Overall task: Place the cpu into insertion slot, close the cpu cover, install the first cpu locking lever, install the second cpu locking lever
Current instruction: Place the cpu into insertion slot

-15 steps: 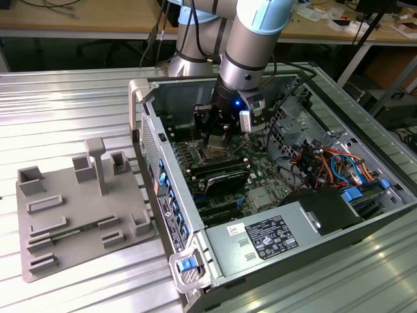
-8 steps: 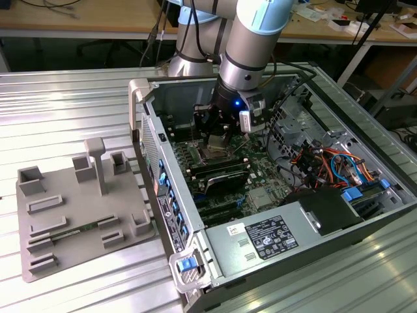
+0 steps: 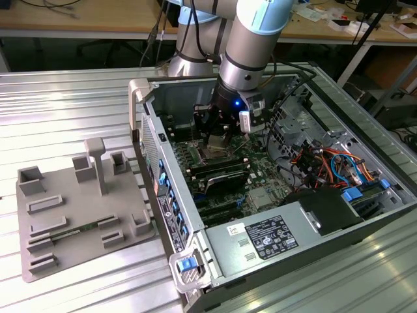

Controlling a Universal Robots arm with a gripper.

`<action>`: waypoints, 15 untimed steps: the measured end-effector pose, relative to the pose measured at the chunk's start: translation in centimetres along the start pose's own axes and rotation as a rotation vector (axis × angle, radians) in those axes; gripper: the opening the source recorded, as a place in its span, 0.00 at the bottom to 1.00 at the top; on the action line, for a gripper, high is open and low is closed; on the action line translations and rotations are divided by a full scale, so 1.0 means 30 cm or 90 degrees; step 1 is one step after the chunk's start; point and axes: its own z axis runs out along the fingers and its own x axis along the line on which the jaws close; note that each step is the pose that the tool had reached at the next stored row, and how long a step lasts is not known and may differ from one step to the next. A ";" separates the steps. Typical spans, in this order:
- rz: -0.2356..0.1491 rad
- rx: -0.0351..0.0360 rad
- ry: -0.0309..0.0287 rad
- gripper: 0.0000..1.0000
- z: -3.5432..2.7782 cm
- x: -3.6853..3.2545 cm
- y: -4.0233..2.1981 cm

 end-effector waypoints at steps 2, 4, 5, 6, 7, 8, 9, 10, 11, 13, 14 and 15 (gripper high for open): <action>0.001 0.0000 0.0000 0.55 0.000 0.000 0.000; 0.002 0.0000 0.0000 0.55 0.001 0.000 0.000; 0.002 0.0000 0.0000 0.55 0.001 0.000 0.000; 0.002 0.0000 0.0000 0.55 0.001 0.000 0.000; 0.003 0.0000 -0.0001 0.55 0.001 0.000 0.000; 0.003 0.0000 -0.0001 0.55 0.001 0.000 0.000; 0.003 0.0000 -0.0001 0.55 0.001 0.000 0.000; 0.004 -0.0001 -0.0001 0.55 0.001 0.000 0.000; 0.004 0.0000 -0.0001 0.55 0.001 0.000 0.000; 0.005 0.0000 -0.0001 0.55 0.002 0.000 0.000; 0.006 -0.0001 -0.0001 0.55 0.002 0.000 0.000; 0.007 -0.0001 -0.0001 0.55 0.002 0.000 0.000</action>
